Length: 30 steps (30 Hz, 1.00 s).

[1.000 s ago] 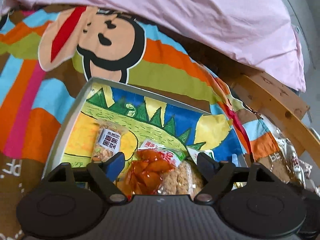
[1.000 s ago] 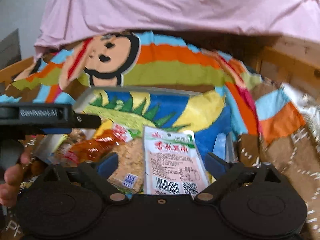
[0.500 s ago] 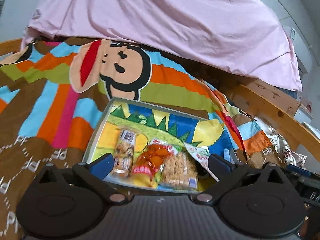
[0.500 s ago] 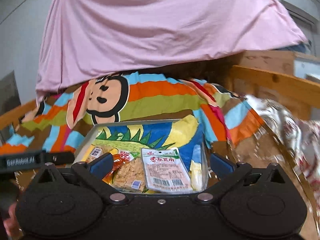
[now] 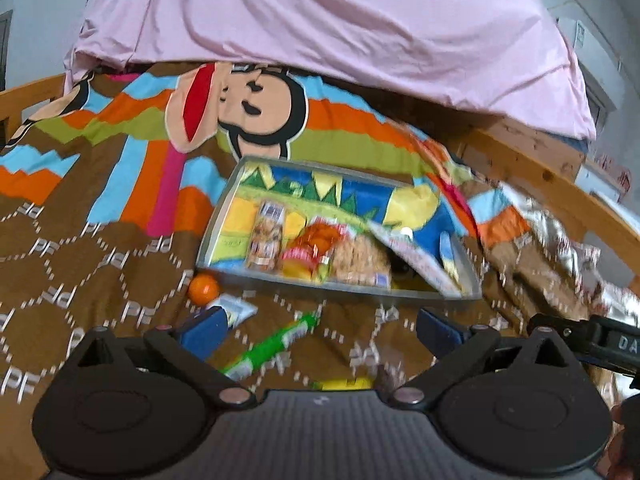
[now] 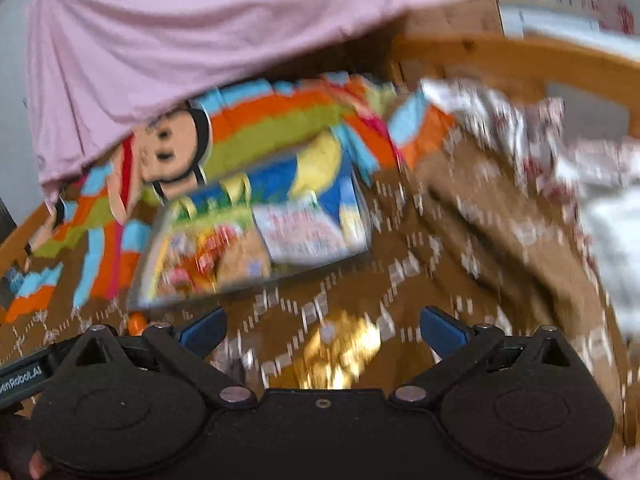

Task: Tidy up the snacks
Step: 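Withdraw both tools from the tray toward the loose snacks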

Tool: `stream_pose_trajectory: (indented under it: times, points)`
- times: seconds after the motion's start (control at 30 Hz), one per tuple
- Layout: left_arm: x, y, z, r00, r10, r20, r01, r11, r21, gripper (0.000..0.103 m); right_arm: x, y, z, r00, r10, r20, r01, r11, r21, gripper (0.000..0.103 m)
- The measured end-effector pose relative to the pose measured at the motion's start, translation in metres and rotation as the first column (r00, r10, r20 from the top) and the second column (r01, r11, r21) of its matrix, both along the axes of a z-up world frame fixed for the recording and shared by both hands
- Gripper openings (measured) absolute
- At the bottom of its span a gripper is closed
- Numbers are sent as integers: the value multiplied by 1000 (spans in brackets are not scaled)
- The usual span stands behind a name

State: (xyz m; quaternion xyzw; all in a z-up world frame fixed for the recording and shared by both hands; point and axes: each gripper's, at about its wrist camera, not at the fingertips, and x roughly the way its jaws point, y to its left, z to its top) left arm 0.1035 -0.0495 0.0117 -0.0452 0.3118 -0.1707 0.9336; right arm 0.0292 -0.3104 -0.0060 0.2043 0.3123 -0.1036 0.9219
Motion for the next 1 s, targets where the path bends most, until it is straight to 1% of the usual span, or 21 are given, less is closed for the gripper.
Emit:
stream_pose_trajectory:
  times: [0.1,0.13,0.27,0.33,0.67,1.0]
  points:
    - [-7,-1,-8,999,-15,-32,17,999,37,102,3,5,-8,997,4,-83,-5,1000,-11,102]
    - [-9,-2,-11,999,-25,-44,27,998,51,102,3,8,-11,995,5,-99,-6,1000,-17,102]
    - [-11,-8,-23,995,-46,-92,56,991,119,102,5,8,-16,991,0,-135,-2,1000,-14,102]
    - [-11,-10,-28,993,-52,-109,67,988,137,102,8,6,-19,988,-2,-158,1,1000,-6,102]
    - [-10,-15,-36,987,-82,-139,100,986,135,102,22,7,-30,972,16,-236,-15,1000,3,102]
    - [-11,-24,-44,980,-120,-162,144,978,150,102,29,8,-37,962,26,-273,-23,1000,13,102]
